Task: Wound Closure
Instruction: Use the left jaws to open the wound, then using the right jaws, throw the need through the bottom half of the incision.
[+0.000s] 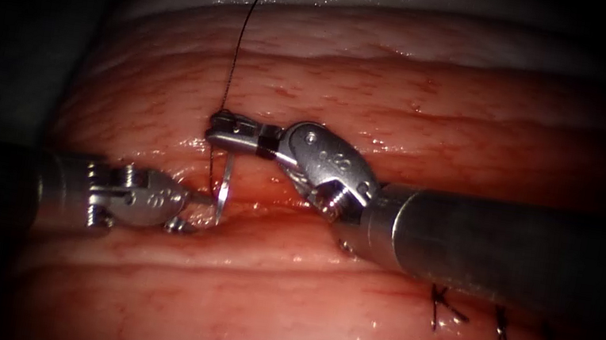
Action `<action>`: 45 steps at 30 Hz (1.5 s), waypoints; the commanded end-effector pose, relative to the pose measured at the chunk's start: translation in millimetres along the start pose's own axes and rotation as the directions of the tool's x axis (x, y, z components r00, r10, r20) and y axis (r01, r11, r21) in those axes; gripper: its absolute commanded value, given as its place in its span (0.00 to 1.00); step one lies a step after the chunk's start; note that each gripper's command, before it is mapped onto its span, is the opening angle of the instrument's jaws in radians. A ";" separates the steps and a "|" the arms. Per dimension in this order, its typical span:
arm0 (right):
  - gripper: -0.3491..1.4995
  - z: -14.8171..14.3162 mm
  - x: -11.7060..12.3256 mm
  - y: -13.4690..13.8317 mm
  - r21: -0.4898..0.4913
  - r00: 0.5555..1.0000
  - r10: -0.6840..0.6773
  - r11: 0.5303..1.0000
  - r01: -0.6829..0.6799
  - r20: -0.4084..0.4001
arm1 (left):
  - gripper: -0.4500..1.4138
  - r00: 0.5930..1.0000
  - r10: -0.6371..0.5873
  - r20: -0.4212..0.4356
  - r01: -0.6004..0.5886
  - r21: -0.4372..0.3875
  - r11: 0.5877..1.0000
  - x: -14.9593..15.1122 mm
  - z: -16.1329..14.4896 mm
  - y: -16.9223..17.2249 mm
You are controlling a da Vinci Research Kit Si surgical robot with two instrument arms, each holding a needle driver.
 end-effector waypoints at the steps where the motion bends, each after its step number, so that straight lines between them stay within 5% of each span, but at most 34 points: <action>1: 0.00 0.6 -0.7 0.1 0.001 1.000 -0.009 1.000 0.009 -0.001 | 0.44 1.000 -0.002 -0.005 0.002 0.002 1.000 0.2 0.7 -0.1; 21: 0.00 -0.2 -4.8 -3.1 0.039 0.992 -0.097 0.995 0.095 0.079 | 0.42 0.998 -0.024 -0.055 0.026 0.025 0.999 1.5 -1.0 -0.1; 31: 0.00 -0.4 -4.6 -2.9 0.040 0.993 -0.034 0.999 0.030 0.113 | 0.51 0.995 -0.068 -0.076 0.079 0.144 0.986 2.0 -5.5 2.1; 36: 0.00 -0.5 -4.3 -2.7 0.016 0.993 -0.013 1.000 0.012 0.120 | 0.35 0.987 -0.115 -0.109 0.132 0.172 0.976 1.8 -8.1 4.7; 45: 0.00 -0.3 -4.2 -2.4 0.003 0.986 0.067 0.998 -0.069 0.153 | 0.25 0.978 -0.138 -0.155 0.167 0.196 0.966 2.7 -7.7 8.5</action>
